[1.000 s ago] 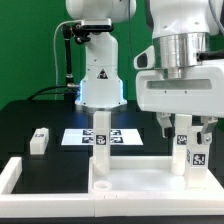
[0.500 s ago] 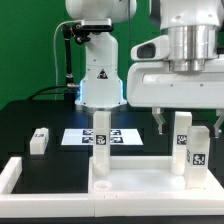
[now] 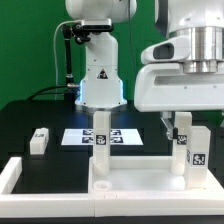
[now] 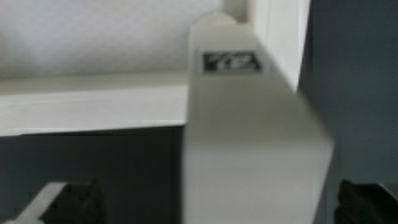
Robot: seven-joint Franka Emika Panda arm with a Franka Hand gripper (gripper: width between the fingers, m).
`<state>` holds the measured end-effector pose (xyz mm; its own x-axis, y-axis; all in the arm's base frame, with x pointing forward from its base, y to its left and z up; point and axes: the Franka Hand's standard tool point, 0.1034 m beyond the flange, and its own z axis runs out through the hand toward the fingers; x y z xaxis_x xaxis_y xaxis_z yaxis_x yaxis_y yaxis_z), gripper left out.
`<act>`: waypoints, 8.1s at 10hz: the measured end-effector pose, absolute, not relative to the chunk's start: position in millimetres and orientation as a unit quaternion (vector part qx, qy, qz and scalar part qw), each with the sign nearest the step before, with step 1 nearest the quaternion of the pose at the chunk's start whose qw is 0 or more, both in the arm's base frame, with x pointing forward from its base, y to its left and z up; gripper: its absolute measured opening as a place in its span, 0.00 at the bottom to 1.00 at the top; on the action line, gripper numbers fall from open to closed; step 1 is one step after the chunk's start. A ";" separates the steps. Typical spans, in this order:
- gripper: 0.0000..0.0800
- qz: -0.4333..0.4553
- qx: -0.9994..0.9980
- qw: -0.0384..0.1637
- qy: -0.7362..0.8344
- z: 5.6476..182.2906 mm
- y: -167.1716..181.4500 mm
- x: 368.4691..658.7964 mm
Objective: Assemble desk
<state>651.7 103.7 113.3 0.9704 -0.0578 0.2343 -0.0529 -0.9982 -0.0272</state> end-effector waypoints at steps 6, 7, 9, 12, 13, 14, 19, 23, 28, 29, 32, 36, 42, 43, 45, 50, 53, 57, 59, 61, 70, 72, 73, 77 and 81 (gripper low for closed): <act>0.65 -0.126 -0.985 0.024 0.118 109.7 109.7 651.5; 0.48 -0.125 -0.980 0.028 0.152 109.5 109.7 651.4; 0.37 -0.123 -0.967 0.033 0.219 108.4 103.5 651.0; 0.37 -0.095 -0.926 0.047 0.362 108.6 94.8 648.3; 0.37 -0.065 -0.904 0.050 0.420 109.1 93.0 645.5; 0.37 -0.050 -0.872 0.063 0.483 108.9 95.0 647.5; 0.37 -0.004 -0.706 0.077 0.704 106.3 98.8 650.1; 0.60 -0.004 -0.708 0.080 0.702 105.5 97.6 650.2; 0.81 -0.031 -0.883 0.075 0.461 108.6 102.1 652.0; 0.81 -0.033 -0.896 0.070 0.437 107.1 99.5 651.6; 0.81 -0.062 -0.977 0.038 0.203 115.8 116.8 651.4; 0.80 -0.064 -0.995 0.030 0.069 117.2 114.6 651.3; 0.37 -0.057 -0.956 0.030 0.286 109.9 84.5 664.8; 0.37 -0.057 -0.956 0.030 0.286 109.9 84.5 664.8; 0.37 -0.057 -0.956 0.030 0.286 109.9 84.5 664.8; 0.37 -0.057 -0.956 0.030 0.286 109.9 84.5 664.8; 0.37 -0.052 -0.910 0.034 0.411 110.5 79.1 659.8; 0.37 -0.049 -0.841 0.059 0.535 109.5 91.2 652.2; 0.37 -0.027 -0.773 0.092 0.627 108.9 90.2 649.3; 0.38 -0.003 -0.727 0.099 0.679 108.5 90.1 649.9; 0.80 -0.002 -0.809 0.080 0.582 114.3 93.5 650.1; 0.81 -0.016 -0.865 0.080 0.494 116.7 90.9 652.6; 0.81 -0.020 -0.885 0.075 0.459 116.4 89.2 652.5; 0.81 -0.044 -0.964 0.043 0.257 124.5 98.1 659.1; 0.81 -0.077 -0.994 0.025 0.067 106.5 101.1 647.8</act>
Offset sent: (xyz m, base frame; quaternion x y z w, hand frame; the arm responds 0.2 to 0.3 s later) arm 0.0000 0.0000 0.0000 0.0000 0.0000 0.0650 0.9979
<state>647.8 101.1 106.5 0.9792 -0.1363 0.1502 -0.1286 -0.9899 -0.0598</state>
